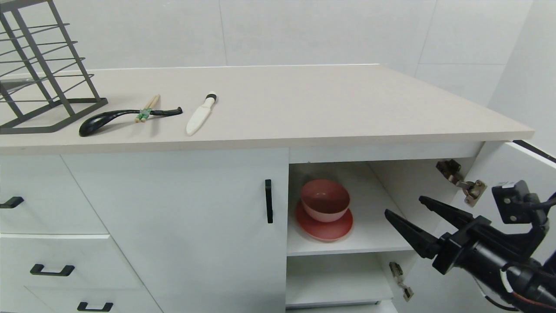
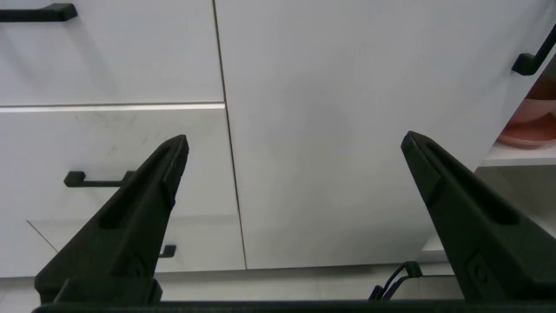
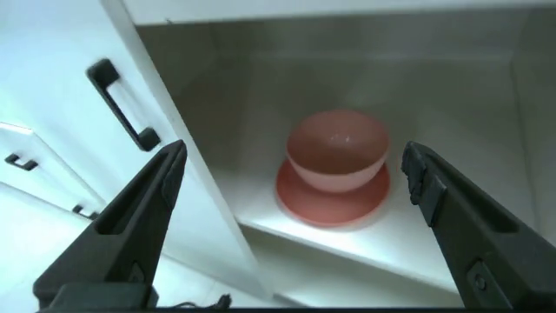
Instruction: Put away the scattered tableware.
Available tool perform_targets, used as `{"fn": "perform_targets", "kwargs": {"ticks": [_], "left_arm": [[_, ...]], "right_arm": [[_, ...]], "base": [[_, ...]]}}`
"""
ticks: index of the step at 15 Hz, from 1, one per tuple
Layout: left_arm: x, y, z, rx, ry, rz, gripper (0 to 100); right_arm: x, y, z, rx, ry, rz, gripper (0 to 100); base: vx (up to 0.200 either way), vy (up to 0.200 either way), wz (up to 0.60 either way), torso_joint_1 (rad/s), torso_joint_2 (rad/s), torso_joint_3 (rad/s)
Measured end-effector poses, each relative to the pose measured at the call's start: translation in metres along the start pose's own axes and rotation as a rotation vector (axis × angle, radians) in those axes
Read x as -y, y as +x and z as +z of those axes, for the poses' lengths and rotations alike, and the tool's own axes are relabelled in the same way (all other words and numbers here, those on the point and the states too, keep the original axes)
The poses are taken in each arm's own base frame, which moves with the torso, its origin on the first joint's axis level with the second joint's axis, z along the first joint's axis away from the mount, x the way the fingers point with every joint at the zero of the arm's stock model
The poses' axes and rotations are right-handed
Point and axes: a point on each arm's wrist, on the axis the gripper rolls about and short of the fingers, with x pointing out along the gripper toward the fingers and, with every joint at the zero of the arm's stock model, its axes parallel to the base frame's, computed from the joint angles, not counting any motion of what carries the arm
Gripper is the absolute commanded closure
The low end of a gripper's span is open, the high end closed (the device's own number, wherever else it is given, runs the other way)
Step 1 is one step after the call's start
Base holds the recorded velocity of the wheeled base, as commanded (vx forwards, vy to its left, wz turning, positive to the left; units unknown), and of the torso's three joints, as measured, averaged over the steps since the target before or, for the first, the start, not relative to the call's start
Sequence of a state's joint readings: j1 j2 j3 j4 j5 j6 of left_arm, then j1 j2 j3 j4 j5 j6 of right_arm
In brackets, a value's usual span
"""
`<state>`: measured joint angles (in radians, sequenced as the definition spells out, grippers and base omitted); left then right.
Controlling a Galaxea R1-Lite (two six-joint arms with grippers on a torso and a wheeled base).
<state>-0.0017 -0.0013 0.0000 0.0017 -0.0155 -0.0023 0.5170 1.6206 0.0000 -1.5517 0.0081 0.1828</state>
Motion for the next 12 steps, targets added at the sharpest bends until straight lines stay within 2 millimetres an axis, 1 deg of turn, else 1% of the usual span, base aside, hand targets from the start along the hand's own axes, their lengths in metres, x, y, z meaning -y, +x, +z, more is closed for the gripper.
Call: {"fn": "perform_targets", "kwargs": {"ticks": [3, 5, 7, 12], "left_arm": [[0.000, 0.000, 0.000, 0.000, 0.000, 0.000, 0], [0.000, 0.000, 0.000, 0.000, 0.000, 0.000, 0], [0.000, 0.000, 0.000, 0.000, 0.001, 0.000, 0], [0.000, 0.000, 0.000, 0.000, 0.001, 0.000, 0]], "right_arm": [[-0.001, -0.011, 0.005, -0.017, -0.009, 0.031, 0], [-0.001, -0.023, 0.006, -0.051, -0.010, 0.033, 0], [-0.001, -0.039, 0.004, -0.118, -0.019, 0.025, 0], [0.000, -0.082, 0.001, -0.183, -0.078, -0.001, 0]], "base": [[0.000, 0.000, 0.00, 0.000, 0.00, 0.000], [0.000, 0.000, 0.00, 0.000, 0.00, 0.000], [0.000, 0.000, 0.00, 0.000, 0.00, 0.000], [-0.200, 0.000, 0.00, 0.006, 0.00, 0.001]]}}
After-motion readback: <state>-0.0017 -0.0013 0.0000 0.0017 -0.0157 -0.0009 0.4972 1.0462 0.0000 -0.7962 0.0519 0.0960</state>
